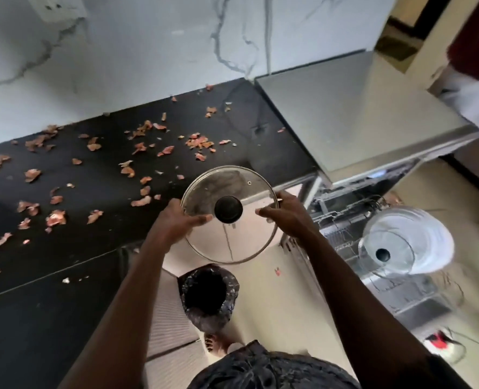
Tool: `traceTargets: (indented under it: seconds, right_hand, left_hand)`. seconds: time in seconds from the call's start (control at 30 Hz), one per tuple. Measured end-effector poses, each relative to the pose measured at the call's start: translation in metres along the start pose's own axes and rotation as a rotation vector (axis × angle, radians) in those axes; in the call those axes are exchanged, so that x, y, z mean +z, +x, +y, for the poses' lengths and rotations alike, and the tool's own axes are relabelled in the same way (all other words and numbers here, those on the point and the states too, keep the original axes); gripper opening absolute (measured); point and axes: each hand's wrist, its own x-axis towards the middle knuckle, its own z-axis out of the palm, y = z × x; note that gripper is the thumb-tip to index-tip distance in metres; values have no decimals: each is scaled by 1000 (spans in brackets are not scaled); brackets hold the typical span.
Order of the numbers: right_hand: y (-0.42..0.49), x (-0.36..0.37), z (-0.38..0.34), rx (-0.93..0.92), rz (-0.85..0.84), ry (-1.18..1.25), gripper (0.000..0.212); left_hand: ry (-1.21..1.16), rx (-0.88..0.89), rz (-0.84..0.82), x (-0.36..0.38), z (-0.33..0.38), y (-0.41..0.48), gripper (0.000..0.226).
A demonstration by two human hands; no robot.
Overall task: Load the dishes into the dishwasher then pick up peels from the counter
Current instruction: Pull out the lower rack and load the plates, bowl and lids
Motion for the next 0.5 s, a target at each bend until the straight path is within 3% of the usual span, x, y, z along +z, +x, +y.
traceTargets:
  seconds: [0.17,0.3,0.37,0.5]
  right_hand:
    - [-34,-83,60,71,62,41,45]
    - [-65,-153,116,117,144,49,31]
    - [-81,-183,141,151,190,75,22]
    - [-106,-228,199,259,335,88,57]
  left_hand:
    - [84,21,-80,85,58,-16,100]
    - [123,85,-190,169,108,-31,59]
    - [191,90,-253,207,128,-31,58]
    - [243,102,-371,280,165,-36,57]
